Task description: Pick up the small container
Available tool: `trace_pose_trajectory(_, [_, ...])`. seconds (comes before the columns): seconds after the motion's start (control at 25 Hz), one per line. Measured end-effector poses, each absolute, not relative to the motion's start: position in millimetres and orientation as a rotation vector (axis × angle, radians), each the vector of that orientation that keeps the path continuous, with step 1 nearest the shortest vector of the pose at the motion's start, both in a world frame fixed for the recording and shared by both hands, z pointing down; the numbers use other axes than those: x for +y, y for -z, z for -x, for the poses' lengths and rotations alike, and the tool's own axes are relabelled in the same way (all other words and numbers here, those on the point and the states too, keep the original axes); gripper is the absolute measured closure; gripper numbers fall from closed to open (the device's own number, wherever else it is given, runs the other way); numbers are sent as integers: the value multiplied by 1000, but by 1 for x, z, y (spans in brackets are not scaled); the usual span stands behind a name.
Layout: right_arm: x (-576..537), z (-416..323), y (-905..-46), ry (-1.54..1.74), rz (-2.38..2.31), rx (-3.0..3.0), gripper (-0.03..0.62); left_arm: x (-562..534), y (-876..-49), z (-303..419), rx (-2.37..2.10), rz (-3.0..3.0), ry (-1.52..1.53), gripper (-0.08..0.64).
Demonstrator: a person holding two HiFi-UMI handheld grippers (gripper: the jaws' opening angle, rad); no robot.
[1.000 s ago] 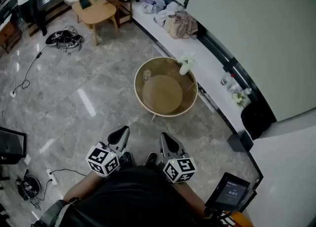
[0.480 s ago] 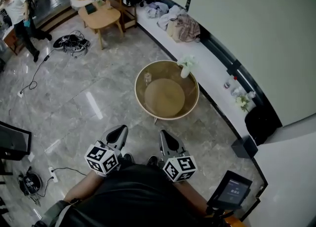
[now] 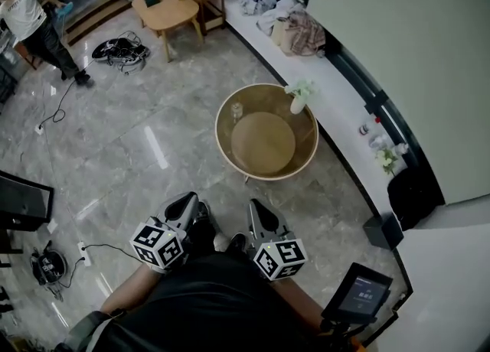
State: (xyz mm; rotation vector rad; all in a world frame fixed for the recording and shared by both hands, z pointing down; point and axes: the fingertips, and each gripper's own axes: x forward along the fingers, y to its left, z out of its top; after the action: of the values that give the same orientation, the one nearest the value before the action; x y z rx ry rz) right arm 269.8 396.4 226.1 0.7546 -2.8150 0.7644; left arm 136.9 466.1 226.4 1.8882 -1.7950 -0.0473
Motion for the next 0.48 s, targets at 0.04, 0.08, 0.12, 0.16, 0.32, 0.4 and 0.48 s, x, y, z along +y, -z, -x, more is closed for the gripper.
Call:
trace_pose_trajectory(0.04, [393,-267,-229,-770,-757,-2807,594,463,-230,-134,-1789,-1886,46,557])
trace_pose_trajectory(0.08, [390,-264,-232,-774,-762,-2799,594,459,-233,-131,-1782,-1883,46,557])
trace_pose_trajectory(0.12, [386,-260,-235,-777,-770,-2791,594,455,-237,-127,-1775,-1879,47,557])
trace_pose_trajectory(0.16, [382,-256,-237,-778,-778,-2783,594,451,-239,-123,-1768,-1876,51,555])
trace_pose_trajectory(0.32, [363,-230,-243,-781,-801,-2759,594,432,-246,-95,-1743,-1879,70,557])
trace_pose_trajectory(0.4, [352,-211,-241,-776,-818,-2754,594,421,-245,-73,-1733,-1884,79,555])
trace_pose_trajectory(0.48, [342,-189,-238,-764,-835,-2753,594,410,-241,-50,-1729,-1900,89,555])
